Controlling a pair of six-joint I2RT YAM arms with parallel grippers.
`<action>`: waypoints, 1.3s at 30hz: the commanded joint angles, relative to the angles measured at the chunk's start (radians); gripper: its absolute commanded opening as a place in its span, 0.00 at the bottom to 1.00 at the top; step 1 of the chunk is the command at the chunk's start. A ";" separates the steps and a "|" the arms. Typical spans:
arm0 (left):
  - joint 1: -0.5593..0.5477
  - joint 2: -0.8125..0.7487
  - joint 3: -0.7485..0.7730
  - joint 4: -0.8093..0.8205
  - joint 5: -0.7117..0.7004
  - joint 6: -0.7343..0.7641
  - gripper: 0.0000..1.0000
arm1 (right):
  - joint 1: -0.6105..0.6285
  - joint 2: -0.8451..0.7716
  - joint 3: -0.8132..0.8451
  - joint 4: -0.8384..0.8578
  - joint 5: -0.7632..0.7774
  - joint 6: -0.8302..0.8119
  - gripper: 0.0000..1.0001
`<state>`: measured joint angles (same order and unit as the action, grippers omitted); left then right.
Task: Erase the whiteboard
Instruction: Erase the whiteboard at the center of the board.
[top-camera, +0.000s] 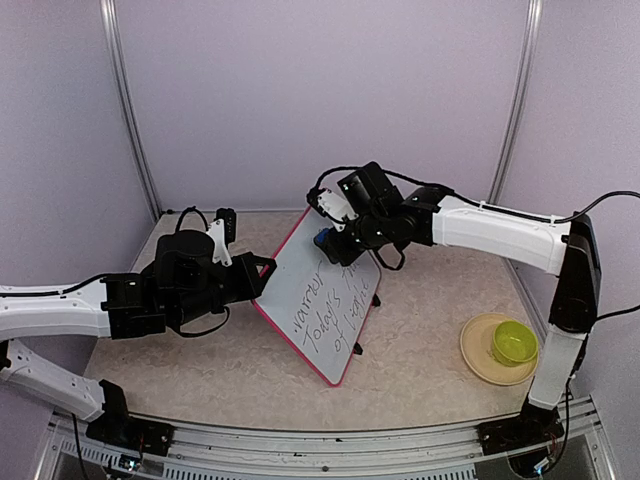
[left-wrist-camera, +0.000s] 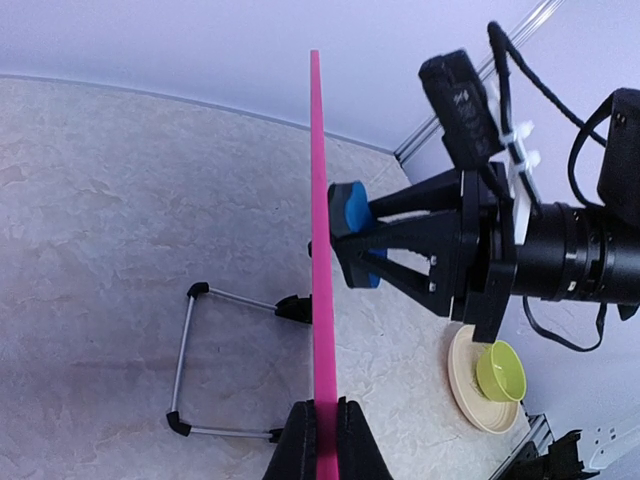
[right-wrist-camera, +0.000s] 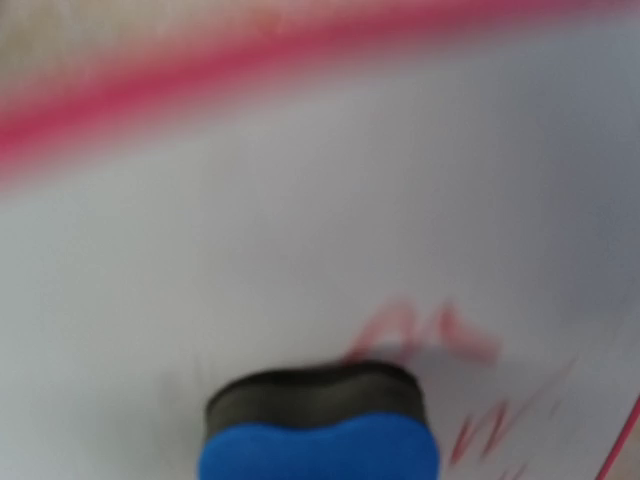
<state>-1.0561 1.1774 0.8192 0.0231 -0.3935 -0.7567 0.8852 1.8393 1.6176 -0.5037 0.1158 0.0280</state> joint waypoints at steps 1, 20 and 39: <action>-0.041 -0.022 -0.017 0.003 0.110 0.026 0.00 | 0.006 0.062 0.133 0.001 -0.012 -0.024 0.00; -0.044 -0.028 -0.025 0.009 0.106 0.028 0.00 | -0.027 0.011 -0.125 0.085 -0.031 -0.003 0.00; -0.047 -0.019 -0.022 0.008 0.103 0.026 0.00 | -0.027 0.064 0.029 0.039 -0.042 -0.023 0.00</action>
<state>-1.0698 1.1576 0.7990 0.0296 -0.4004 -0.7612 0.8505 1.8854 1.7191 -0.4900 0.1036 0.0116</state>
